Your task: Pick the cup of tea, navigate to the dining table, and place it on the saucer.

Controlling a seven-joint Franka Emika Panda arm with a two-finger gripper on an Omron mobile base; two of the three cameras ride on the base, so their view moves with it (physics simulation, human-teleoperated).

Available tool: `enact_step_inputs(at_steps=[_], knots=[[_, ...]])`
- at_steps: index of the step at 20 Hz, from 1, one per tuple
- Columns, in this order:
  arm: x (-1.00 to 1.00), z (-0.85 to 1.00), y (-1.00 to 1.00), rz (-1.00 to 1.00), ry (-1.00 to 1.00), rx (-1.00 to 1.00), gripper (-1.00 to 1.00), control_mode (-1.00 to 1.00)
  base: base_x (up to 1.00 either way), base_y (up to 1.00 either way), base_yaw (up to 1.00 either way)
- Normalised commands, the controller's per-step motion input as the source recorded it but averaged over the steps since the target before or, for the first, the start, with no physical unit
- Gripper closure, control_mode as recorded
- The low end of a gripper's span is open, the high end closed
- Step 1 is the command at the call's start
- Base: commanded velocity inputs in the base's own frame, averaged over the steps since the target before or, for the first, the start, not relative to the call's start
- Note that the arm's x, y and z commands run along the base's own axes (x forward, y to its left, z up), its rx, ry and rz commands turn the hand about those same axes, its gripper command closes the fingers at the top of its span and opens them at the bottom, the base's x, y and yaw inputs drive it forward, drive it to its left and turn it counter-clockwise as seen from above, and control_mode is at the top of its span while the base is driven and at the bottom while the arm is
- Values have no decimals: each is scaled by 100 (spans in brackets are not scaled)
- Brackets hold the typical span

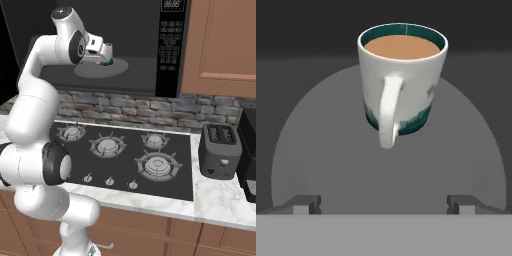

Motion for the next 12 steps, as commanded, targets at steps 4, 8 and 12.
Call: enact_step_inputs(at_steps=[4,8,12], knots=[[50,-11,0,1,0,0,-100,-100,0,0,0],[45,-1,0,0,0,0,-100,-100,0,0,0],[27,0,0,0,-5,0,-100,-100,0,0,0]])
